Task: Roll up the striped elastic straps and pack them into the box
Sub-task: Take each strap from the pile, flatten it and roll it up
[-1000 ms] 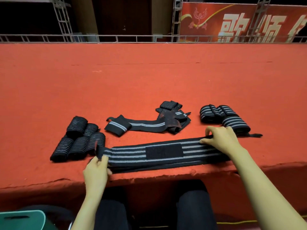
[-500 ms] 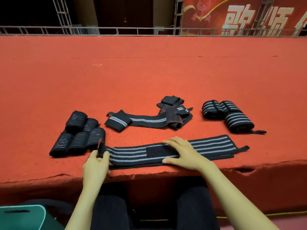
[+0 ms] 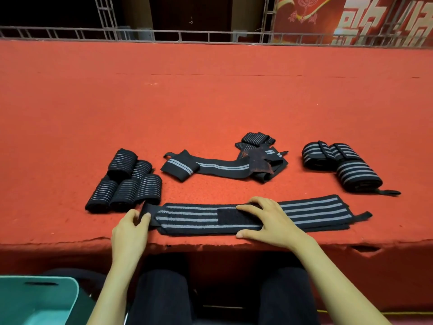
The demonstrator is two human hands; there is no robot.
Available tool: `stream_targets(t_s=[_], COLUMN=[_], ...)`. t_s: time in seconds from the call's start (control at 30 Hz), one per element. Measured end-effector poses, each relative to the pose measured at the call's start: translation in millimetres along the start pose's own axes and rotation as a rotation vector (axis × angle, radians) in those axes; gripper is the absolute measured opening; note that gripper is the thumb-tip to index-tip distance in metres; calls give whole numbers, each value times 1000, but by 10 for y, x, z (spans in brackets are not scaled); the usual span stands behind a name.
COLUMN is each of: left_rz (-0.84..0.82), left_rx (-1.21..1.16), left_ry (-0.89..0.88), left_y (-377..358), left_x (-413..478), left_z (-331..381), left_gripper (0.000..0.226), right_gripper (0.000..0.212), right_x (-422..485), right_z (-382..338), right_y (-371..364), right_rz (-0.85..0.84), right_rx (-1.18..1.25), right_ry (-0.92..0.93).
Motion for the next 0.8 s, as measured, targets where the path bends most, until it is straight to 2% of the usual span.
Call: stream_targets(t_s=[0.4, 0.8], left_rz=[69, 35], left_rx=[120, 176], left_ry=[-18, 3], left_y=[88, 55], left_x=[-1, 4], left_z=[78, 50], left_gripper=[20, 19], right_gripper=[93, 95], right_x=[2, 29], right_z=[-47, -101], right_y=[-81, -98], right_rz=[36, 3], right_rx=[-24, 0], right_ry=[-6, -17])
Point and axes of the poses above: each hand's wrist, its own x-axis towards the middle knuckle, its own y-axis out of the back of the hand, z = x × y, the point moved 7 cm from there along x, towards the middle knuckle, and after that the axes turned 8 degrees about x, right-handed, at the moved point
